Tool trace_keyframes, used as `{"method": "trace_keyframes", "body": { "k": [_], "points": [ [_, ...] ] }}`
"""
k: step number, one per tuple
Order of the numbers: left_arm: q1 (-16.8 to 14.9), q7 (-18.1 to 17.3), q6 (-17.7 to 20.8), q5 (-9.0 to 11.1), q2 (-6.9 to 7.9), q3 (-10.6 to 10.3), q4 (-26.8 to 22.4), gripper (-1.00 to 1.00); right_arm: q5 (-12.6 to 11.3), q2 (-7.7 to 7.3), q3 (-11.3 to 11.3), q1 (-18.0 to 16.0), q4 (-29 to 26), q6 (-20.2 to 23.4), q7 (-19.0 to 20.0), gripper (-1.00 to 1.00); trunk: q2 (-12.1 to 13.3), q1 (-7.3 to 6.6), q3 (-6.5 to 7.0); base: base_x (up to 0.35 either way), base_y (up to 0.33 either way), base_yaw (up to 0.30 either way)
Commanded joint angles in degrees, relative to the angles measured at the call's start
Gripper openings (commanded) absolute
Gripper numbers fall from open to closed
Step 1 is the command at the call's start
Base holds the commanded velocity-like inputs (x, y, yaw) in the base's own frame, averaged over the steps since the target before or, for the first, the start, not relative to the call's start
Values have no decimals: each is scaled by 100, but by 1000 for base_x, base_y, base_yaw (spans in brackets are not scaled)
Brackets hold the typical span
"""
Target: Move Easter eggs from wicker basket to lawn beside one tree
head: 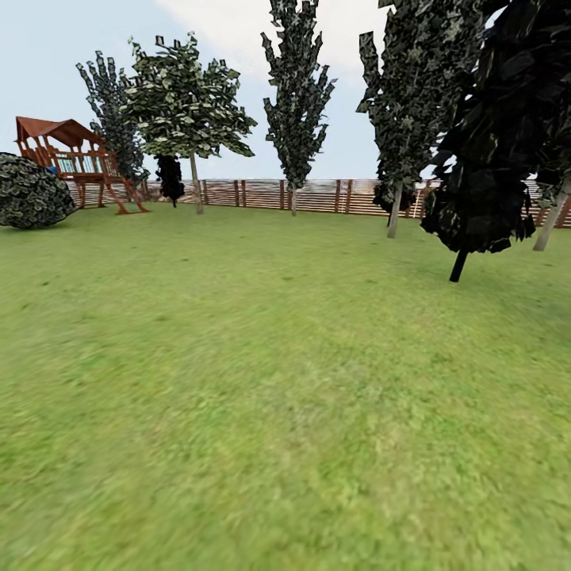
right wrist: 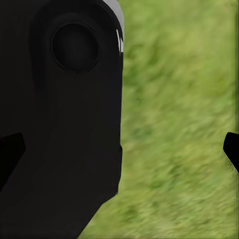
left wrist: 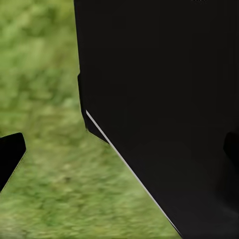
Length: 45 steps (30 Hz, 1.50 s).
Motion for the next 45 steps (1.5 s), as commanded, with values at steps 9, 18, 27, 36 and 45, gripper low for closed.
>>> {"method": "trace_keyframes", "body": {
  "k": [9,18,27,36,45],
  "points": [
    [-3,-2,1,-2,1,1,-3,100,24,2,3,-7,13,-4,-23,100,-2,3,-4,335,0,0],
    [0,-2,1,-2,1,1,-4,100,24,2,3,-7,13,-5,-23,100,-2,3,-4,335,0,0],
    [1,-2,1,-2,1,1,-5,100,24,2,3,-7,13,-5,-23,100,-2,3,-4,335,0,0],
    [0,-2,1,-2,1,1,-4,100,25,2,3,-7,13,-5,-23,100,-2,3,-4,335,0,0],
    [0,-2,1,-2,1,1,-9,100,24,2,3,-7,13,-1,-23,100,-2,3,-4,335,0,0]
  ]
}}
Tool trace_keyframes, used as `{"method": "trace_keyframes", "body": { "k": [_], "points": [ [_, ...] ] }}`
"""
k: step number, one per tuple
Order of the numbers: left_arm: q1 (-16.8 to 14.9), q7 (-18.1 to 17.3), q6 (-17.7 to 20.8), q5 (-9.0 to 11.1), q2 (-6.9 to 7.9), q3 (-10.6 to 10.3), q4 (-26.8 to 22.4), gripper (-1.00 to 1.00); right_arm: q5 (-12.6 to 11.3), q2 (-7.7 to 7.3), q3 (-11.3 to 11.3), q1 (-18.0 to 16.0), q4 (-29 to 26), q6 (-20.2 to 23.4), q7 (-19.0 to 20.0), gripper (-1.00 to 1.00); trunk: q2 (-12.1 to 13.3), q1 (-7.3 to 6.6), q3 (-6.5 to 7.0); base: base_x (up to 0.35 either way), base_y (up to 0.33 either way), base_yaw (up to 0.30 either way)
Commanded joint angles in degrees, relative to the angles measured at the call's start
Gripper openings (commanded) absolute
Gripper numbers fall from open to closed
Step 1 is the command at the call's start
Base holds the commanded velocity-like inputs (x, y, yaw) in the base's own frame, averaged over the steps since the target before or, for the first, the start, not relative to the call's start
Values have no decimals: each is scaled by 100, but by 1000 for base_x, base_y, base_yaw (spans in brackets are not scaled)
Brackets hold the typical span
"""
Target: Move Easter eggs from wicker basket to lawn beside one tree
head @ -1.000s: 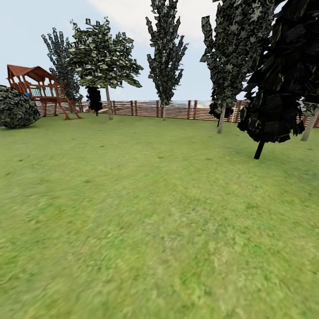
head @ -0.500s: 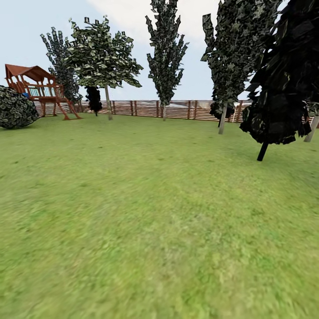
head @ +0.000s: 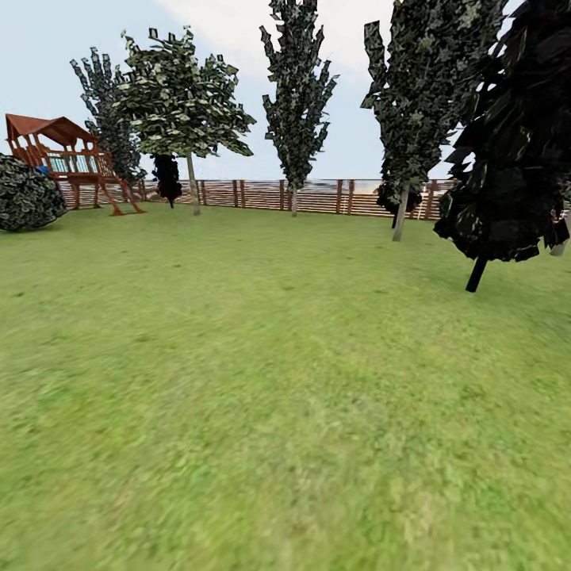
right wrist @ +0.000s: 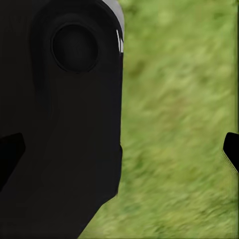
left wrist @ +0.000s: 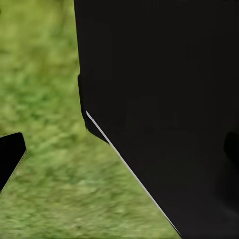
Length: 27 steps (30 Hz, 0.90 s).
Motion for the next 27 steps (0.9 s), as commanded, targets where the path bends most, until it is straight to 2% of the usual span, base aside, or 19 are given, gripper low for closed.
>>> {"method": "trace_keyframes", "body": {
  "k": [1,27],
  "points": [
    [-1,-2,1,-2,1,1,-4,100,25,2,3,-7,13,4,-23,100,-2,3,-4,335,0,0],
    [-1,-2,1,-2,1,1,-5,100,25,2,3,-7,13,8,-23,100,-2,3,-4,335,0,0]
  ]
}}
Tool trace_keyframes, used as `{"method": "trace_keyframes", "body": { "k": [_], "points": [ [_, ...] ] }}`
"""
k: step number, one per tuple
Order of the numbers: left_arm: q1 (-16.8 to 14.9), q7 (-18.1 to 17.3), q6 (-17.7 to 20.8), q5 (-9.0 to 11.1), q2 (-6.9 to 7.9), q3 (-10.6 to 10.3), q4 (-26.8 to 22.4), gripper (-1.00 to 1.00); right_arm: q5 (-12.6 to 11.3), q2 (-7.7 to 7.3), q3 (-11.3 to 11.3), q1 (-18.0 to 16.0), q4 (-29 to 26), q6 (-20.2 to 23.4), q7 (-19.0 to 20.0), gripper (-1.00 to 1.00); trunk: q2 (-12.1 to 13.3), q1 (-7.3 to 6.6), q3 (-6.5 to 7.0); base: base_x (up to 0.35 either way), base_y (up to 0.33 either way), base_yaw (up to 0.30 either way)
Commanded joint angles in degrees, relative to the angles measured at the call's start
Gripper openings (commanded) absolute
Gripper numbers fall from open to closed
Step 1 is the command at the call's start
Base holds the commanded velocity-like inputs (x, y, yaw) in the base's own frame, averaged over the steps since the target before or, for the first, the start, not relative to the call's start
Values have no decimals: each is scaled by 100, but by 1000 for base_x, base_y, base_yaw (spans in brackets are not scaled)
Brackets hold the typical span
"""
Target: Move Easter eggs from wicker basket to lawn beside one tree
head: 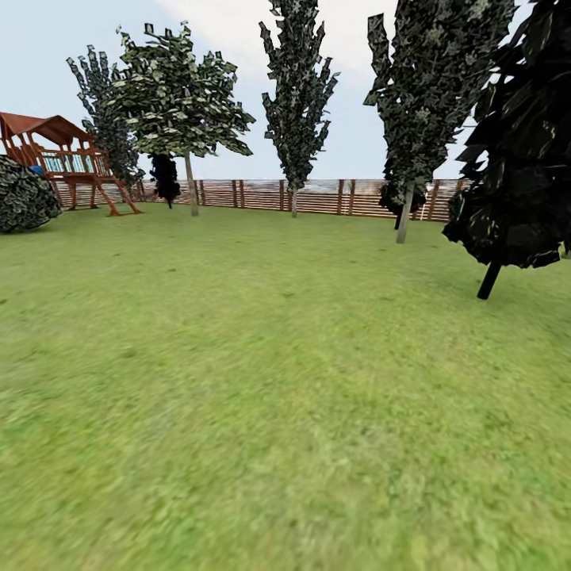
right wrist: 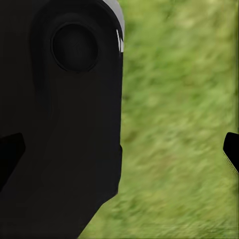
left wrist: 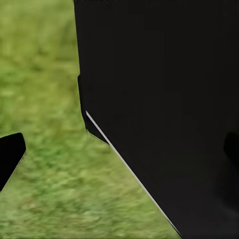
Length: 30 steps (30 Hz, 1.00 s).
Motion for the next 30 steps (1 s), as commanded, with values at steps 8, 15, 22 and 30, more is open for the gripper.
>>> {"method": "trace_keyframes", "body": {
  "k": [8,15,22,30],
  "points": [
    [2,-2,1,-2,1,1,0,100,25,2,3,-7,13,3,-23,100,-2,3,-4,336,0,0],
    [1,-2,1,-2,1,1,-1,100,25,2,3,-7,13,3,-23,100,-2,3,-4,335,0,0],
    [1,-2,1,-2,1,1,-1,100,25,2,3,-7,13,3,-23,100,-2,3,-4,335,0,0],
    [1,-2,1,-2,1,1,-1,100,25,2,3,-7,13,3,-23,100,-2,3,-4,335,0,0]
  ]
}}
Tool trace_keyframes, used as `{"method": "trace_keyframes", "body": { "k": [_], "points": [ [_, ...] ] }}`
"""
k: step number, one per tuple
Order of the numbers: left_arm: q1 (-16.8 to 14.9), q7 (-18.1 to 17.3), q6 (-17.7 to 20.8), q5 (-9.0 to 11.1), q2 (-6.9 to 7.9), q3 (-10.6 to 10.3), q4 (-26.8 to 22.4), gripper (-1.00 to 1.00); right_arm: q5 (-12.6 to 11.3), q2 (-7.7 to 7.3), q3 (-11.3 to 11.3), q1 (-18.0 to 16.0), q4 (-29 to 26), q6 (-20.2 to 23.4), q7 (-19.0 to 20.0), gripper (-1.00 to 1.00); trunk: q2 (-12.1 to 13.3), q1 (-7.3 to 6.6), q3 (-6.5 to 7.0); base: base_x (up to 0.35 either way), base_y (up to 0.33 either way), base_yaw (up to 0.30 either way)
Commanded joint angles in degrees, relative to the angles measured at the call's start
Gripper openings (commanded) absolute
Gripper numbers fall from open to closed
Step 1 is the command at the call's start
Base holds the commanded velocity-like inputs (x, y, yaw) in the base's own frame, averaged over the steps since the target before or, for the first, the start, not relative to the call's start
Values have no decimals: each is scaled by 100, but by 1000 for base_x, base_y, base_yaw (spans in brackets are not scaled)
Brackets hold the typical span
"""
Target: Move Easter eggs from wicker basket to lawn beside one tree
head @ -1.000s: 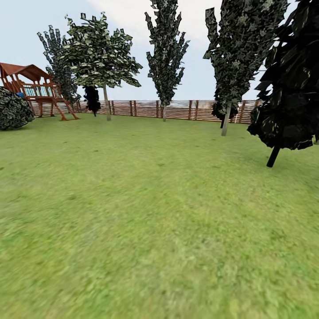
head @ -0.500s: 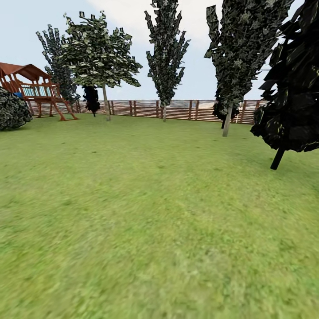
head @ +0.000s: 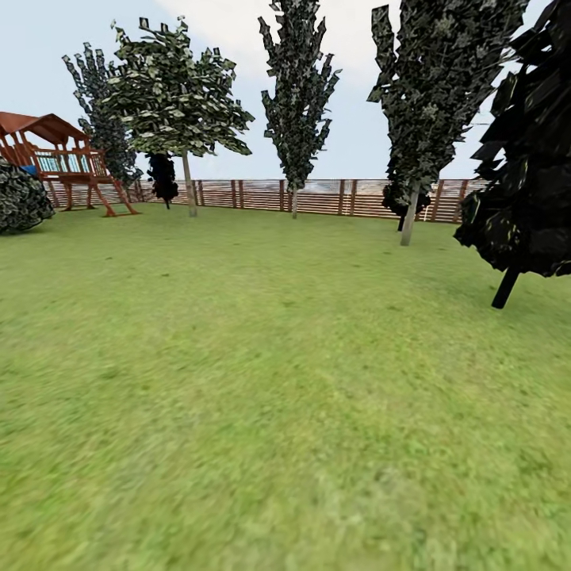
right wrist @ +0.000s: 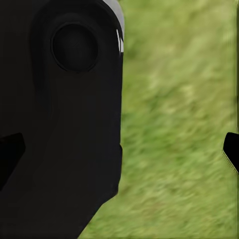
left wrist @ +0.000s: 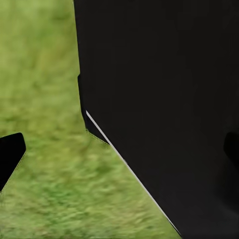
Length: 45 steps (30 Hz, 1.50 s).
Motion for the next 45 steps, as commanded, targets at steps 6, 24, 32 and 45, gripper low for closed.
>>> {"method": "trace_keyframes", "body": {
  "k": [6,24,32,45],
  "points": [
    [1,-2,1,-2,1,1,-5,100,25,2,3,-7,13,-4,-23,100,-2,3,-4,335,0,0],
    [1,-2,1,-2,1,3,-3,100,25,2,3,-7,13,-5,-23,100,-2,3,-4,335,0,0],
    [1,-2,1,-2,1,3,-6,100,25,2,3,-7,13,3,-23,100,-2,3,-4,335,0,0],
    [-3,-2,1,-2,1,1,-6,100,31,2,3,-7,13,3,-23,100,-2,3,-4,335,0,-51]
  ]
}}
